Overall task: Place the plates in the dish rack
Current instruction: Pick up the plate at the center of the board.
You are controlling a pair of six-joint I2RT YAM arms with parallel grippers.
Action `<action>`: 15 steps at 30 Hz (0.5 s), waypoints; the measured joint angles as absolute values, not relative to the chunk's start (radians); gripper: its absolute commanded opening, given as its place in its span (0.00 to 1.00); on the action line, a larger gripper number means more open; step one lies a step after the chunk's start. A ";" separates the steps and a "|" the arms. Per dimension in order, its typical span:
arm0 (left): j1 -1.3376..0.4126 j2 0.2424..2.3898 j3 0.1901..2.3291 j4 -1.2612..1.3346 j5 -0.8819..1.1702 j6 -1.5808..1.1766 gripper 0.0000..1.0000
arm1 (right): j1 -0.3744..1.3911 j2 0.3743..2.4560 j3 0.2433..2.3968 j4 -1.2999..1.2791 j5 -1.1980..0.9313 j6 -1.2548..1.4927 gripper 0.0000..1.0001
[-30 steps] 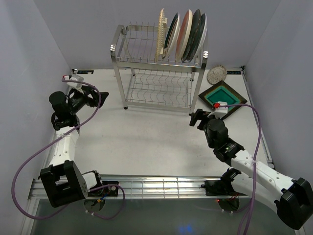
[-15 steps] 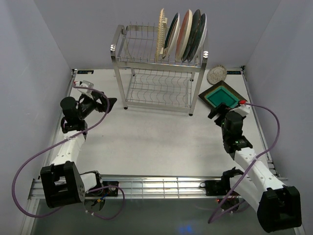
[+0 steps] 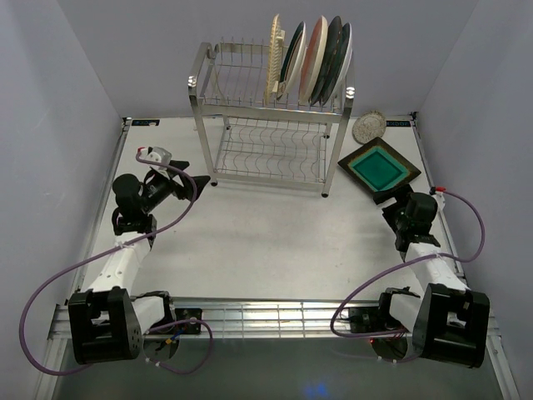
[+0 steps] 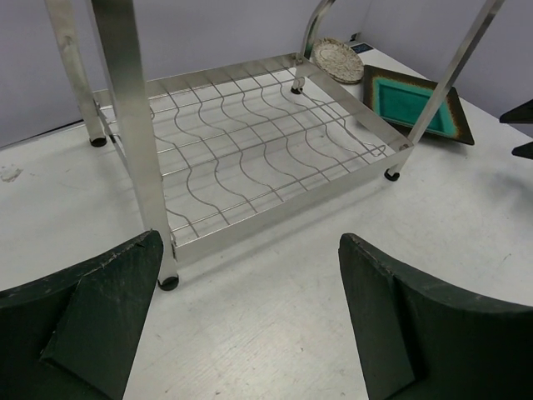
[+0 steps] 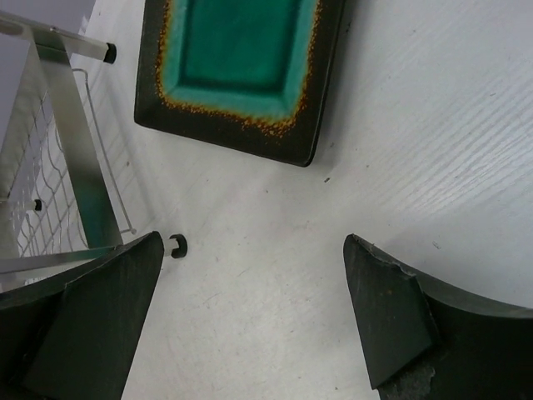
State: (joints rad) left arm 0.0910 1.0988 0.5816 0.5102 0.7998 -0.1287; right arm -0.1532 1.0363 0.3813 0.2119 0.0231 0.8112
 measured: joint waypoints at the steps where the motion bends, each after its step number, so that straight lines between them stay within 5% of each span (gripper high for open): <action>1: 0.084 1.095 0.575 0.510 0.800 -0.127 0.98 | -0.164 1.056 0.381 0.223 0.011 0.828 0.95; 15: 0.041 1.069 0.545 0.519 0.774 -0.096 0.98 | -0.190 1.338 0.382 0.426 0.038 0.989 1.00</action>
State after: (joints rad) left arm 0.0414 1.0691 0.5446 0.5194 0.7738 -0.0963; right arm -0.1898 1.3380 0.3820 0.4255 0.0380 0.9894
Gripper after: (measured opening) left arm 0.972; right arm 0.996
